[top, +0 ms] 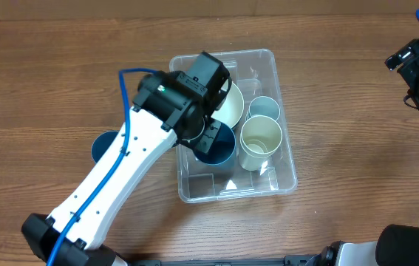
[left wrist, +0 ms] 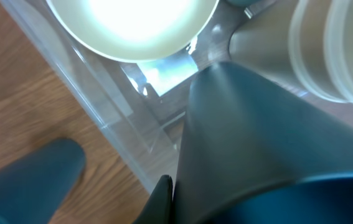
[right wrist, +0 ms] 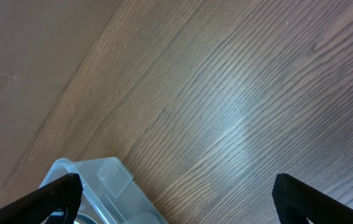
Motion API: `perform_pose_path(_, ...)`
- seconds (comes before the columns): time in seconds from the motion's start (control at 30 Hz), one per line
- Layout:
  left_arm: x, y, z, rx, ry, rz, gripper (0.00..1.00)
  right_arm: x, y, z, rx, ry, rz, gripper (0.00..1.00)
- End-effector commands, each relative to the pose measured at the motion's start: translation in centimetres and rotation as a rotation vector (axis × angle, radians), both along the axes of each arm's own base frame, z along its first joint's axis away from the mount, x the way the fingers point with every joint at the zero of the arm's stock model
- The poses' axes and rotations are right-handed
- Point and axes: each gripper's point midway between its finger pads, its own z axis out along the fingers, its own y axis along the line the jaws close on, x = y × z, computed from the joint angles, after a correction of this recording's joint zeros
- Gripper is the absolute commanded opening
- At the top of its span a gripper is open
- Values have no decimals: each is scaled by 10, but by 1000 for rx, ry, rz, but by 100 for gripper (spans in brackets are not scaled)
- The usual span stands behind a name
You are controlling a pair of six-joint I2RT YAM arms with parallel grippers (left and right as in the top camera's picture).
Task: Pack container
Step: 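Place the dark blue cup upright in the bin beside the beige cups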
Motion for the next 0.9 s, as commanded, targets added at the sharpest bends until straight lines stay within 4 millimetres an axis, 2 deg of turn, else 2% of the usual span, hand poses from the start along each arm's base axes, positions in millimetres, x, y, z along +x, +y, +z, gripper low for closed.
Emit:
perform_pose_path(0.0,-4,1,-31,10,26,11,4,0,0,5,-5,-16,-5,100)
perform_pose_path(0.07,-1,-1,-43,7,25,14,4,0,0,5,-5,-16,-5,100)
perform_pose_path(0.23,6,-7,-56,-12,-2,13,6,0,0,5,-5,-16,-5,100)
perform_pose_path(0.47,17,-14,-56,-40,-45,2,20,0,0,5,-5,-16,-5,100)
perform_pose_path(0.57,15,-15,-51,-45,-41,1,21,0,0,5,-5,-16,-5,100)
perform_pose_path(0.63,13,-13,-39,-44,-35,9,29,0,0,5,-5,-16,-5,100)
perform_pose_path(0.7,10,-10,-18,-43,-39,11,37,0,0,5,-5,-16,-5,100)
perform_pose_path(0.77,9,-4,12,-43,-61,37,44,0,0,5,-5,-16,-5,100)
perform_pose_path(0.8,10,1,27,-36,-83,52,59,0,0,5,-5,-16,-5,100)
perform_pose_path(0.87,13,15,63,-21,-152,87,67,0,0,5,-5,-16,-5,100)
